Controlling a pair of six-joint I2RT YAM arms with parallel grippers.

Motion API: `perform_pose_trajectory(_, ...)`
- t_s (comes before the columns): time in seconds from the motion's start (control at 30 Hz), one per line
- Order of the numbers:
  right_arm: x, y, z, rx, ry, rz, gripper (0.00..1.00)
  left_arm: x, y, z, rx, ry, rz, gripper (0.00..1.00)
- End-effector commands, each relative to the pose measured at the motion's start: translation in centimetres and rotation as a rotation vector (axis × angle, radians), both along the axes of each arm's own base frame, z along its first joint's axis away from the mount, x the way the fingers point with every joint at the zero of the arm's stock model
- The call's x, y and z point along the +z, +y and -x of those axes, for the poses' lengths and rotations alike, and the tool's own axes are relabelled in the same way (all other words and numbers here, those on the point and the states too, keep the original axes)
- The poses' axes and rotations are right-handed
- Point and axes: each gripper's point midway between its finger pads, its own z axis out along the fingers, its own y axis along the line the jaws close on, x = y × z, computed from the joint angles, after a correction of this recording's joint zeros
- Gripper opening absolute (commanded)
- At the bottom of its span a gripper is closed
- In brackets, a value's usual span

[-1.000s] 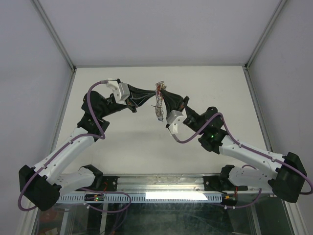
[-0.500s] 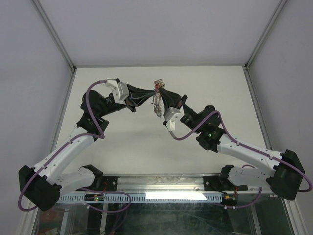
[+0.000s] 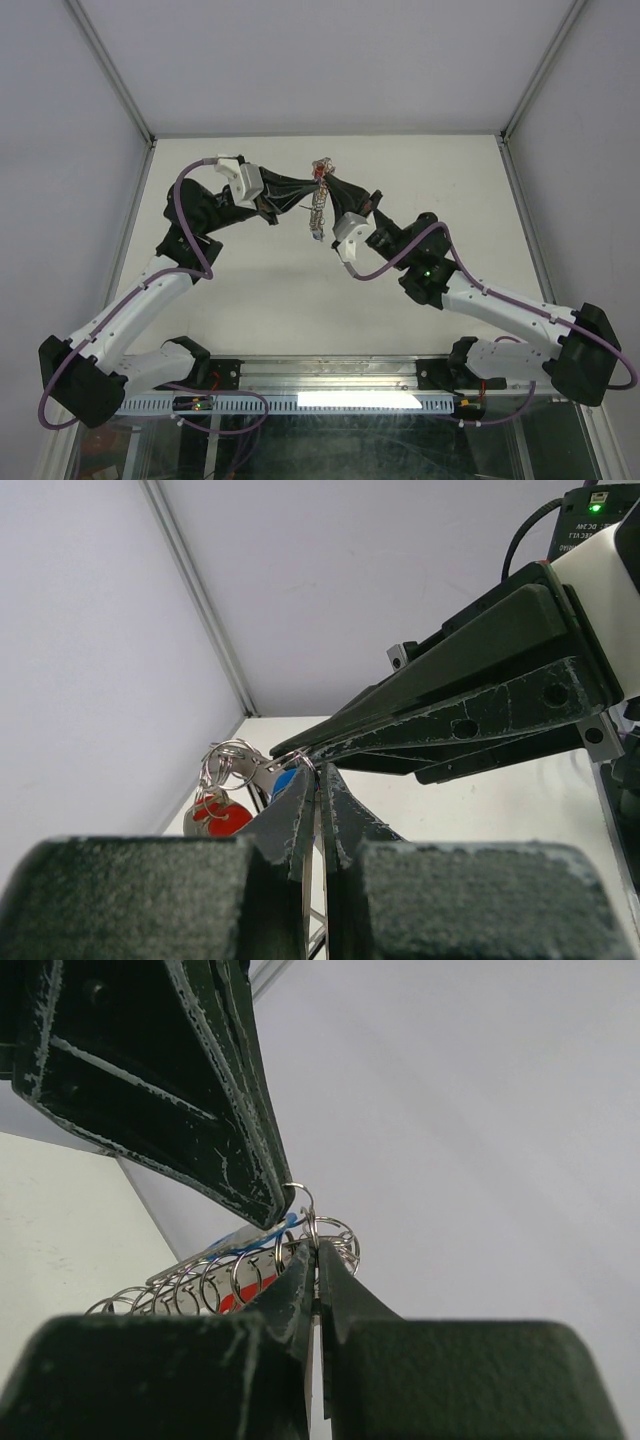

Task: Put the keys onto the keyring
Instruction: Insert the key onto the keyring.

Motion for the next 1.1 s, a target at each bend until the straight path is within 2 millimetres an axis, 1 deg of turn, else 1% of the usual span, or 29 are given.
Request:
perform_pose_trajectory(0.0,4.5,-0.6,0.6,0.001,-0.046,-0.121,0.0,1.6,-0.2,1.0,-0.057,-0.041,-0.002,0.0)
perform_pose_trajectory(0.3,5.0,-0.2,0.6,0.01,-0.031,-0.137,0.0,0.8,-0.8,0.9,-0.086,-0.016,-0.052,0.0)
perform_pose_trajectory(0.53,5.2,-0.3,0.9,0.024,-0.029,-0.164,0.0,0.5,-0.7,0.8,-0.076,-0.017,-0.077,0.0)
perform_pose_trajectory(0.57,5.3,-0.3,1.0,0.026,-0.031,-0.172,0.0,0.6,-0.7,0.8,-0.076,-0.022,-0.077,0.01)
perform_pose_trajectory(0.67,5.9,-0.6,1.2,0.035,-0.037,-0.205,0.0,1.0,-0.5,1.2,-0.085,-0.036,-0.075,0.12)
perform_pose_trajectory(0.77,6.3,-0.9,1.3,0.042,-0.038,-0.248,0.0,1.2,-0.5,1.9,-0.11,-0.047,-0.074,0.16)
perform_pose_trajectory(0.9,6.8,-1.3,1.4,0.056,-0.017,-0.308,0.0,1.7,-0.4,2.8,-0.139,-0.057,-0.069,0.25)
perform_pose_trajectory(0.97,7.1,-1.5,1.6,0.064,-0.016,-0.335,0.0,2.0,-0.2,3.3,-0.148,-0.065,-0.067,0.28)
perform_pose_trajectory(1.07,7.3,-1.7,1.9,0.087,-0.002,-0.366,0.0,2.6,0.3,4.2,-0.152,-0.084,-0.059,0.29)
